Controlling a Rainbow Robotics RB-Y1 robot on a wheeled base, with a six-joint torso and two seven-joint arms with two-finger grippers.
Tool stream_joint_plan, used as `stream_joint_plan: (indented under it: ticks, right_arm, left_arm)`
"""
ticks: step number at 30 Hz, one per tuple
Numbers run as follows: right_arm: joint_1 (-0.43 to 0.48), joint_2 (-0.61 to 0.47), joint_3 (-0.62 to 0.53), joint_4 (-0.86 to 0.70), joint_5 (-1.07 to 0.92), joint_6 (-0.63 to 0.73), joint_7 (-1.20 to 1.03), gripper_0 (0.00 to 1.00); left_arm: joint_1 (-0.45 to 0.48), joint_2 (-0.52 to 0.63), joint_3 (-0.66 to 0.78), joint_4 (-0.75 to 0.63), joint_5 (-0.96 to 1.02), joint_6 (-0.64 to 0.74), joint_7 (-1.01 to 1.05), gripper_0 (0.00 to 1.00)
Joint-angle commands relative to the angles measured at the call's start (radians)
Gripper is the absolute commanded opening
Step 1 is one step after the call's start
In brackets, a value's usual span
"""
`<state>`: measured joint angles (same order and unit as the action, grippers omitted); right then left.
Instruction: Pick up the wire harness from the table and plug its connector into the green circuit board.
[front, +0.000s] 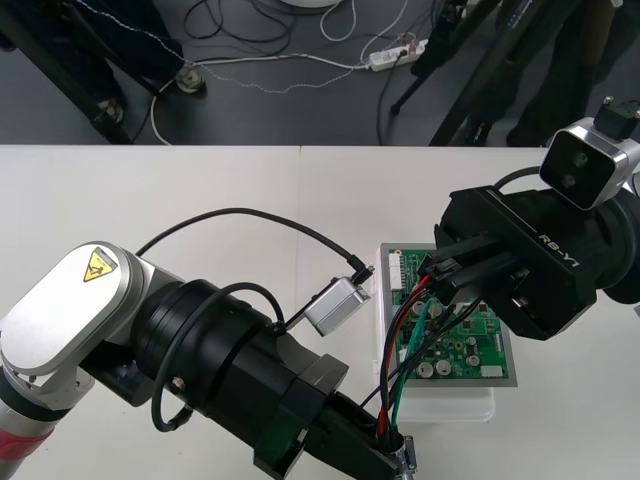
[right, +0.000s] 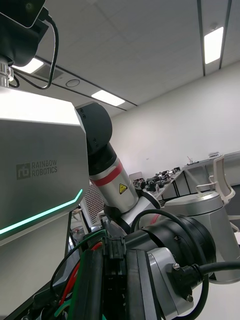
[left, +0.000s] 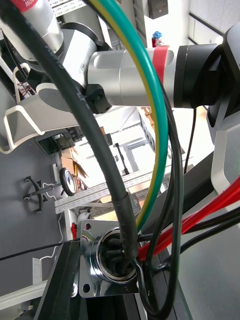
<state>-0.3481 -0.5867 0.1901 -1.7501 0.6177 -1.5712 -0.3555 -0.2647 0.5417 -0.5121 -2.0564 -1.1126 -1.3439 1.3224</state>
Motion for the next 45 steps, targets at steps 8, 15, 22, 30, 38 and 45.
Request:
stream_joint_plan:
  ticks: [8,15,22,30,38,45]
  right_arm:
    - [-0.015,0.001,0.009,-0.009,-0.009,0.000,0.013,0.00]
    - [-0.009,0.001,0.009,-0.009,-0.007,0.000,0.015,0.00]
    - [0.011,-0.001,0.009,-0.008,-0.006,0.000,0.017,0.00]
    - [0.046,-0.001,-0.057,-0.008,0.040,0.000,0.029,0.00]
    - [0.080,0.004,-0.132,-0.009,0.097,0.000,0.041,0.00]
    - [0.115,0.004,-0.164,-0.012,0.105,0.000,0.056,0.00]
  left_arm:
    - [-0.008,-0.014,0.009,-0.007,0.019,0.060,-0.098,0.08]
    - [-0.008,-0.006,0.035,-0.007,-0.010,0.140,-0.178,1.00]
    - [-0.007,-0.009,0.158,-0.027,-0.108,0.138,-0.206,1.00]
    - [0.012,0.015,0.279,-0.048,-0.118,0.140,-0.227,1.00]
    - [0.087,0.116,0.385,-0.099,-0.119,0.140,-0.258,1.00]
    - [0.174,0.222,0.443,-0.128,-0.090,0.140,-0.278,1.00]
